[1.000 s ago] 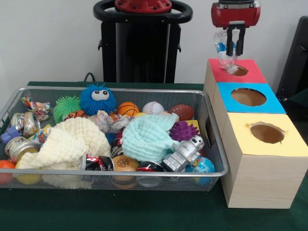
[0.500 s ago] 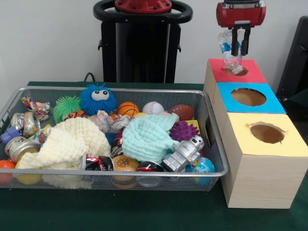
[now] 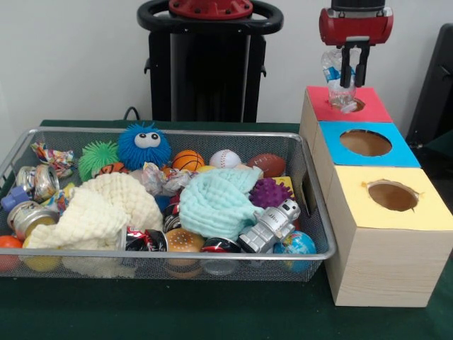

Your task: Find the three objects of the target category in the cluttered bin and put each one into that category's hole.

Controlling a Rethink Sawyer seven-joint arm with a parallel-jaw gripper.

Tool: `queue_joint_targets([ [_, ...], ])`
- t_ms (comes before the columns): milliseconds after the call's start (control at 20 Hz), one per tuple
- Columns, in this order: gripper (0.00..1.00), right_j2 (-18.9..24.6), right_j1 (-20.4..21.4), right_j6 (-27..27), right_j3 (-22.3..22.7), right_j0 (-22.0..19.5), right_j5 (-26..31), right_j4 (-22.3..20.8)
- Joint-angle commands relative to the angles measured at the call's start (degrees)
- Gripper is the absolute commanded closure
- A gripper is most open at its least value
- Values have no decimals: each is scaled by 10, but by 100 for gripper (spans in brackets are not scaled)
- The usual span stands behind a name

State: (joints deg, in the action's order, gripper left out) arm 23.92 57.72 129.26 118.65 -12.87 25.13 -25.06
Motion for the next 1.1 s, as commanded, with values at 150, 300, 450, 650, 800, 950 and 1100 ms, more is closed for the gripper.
queue_joint_targets([
  [150,100,11,-26,-29,-70,-11,91,13],
  [300,100,5,-28,-21,-73,-5,85,2],
  [450,100,2,-30,-20,-81,0,89,-3],
  [650,100,-4,-34,-18,-88,7,91,-10],
  [800,100,-9,-36,-11,-89,14,85,-15],
  [950,100,-13,-39,-8,-89,18,81,-16],
  [1100,100,-17,-47,-6,-96,21,78,-18],
])
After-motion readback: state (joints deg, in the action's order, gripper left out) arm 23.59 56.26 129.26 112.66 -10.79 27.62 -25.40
